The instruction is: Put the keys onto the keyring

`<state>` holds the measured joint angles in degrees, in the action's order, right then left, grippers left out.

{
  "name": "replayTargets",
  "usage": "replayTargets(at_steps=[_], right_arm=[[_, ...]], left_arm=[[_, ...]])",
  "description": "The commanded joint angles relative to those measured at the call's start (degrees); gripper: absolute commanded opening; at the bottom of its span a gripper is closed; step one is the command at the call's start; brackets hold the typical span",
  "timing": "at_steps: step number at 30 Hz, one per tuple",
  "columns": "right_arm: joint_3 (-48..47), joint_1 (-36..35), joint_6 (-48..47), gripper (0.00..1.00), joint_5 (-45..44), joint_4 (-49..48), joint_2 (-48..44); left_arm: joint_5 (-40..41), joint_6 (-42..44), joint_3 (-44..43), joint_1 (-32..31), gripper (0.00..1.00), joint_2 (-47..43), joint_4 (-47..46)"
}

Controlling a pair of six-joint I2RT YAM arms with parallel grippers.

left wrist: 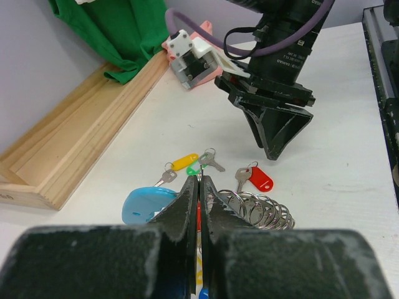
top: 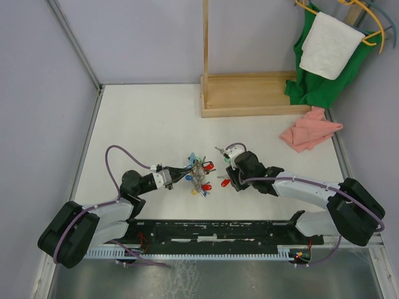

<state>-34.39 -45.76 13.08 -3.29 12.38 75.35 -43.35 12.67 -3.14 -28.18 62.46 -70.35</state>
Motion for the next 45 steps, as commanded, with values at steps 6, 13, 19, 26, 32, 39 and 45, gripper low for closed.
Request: replayTargets(at_steps=[6,13,19,26,32,39,45], right_arm=[[6.46,-0.56,1.81,0.36,-2.65,-19.2,-3.44],[7.15,-0.58,1.71,0.31,-2.66,-21.4,-1.22],[7.06,-0.56,2.2,0.28,-1.74,-21.21,0.14],[6.85,-0.56,2.06,0.22,-2.28,-21.17,2.19],[6.9,-0.56,1.8,0.18,-2.24,-21.85,3.48],[7.11,-0.56,0.65,0.06,-1.87,-22.16,3.44],[5.73,-0.56,-4.49,0.01,-0.91,-19.37,-2.65]], left_arm=[[1.17,0.83,-1.17,0.13,0.03,0.22,-4.17],[1.34,0.7,-1.17,0.13,0.03,0.22,-4.11],[1.34,0.71,-1.17,0.13,0.03,0.2,-4.1],[1.34,0.65,-1.17,0.14,0.03,0.03,-3.92],[1.32,0.68,-1.16,0.07,0.03,-0.12,-3.92],[1.25,0.59,-1.25,0.21,0.03,0.22,-3.97],[1.12,-0.53,-1.17,0.26,0.03,1.72,-6.24]])
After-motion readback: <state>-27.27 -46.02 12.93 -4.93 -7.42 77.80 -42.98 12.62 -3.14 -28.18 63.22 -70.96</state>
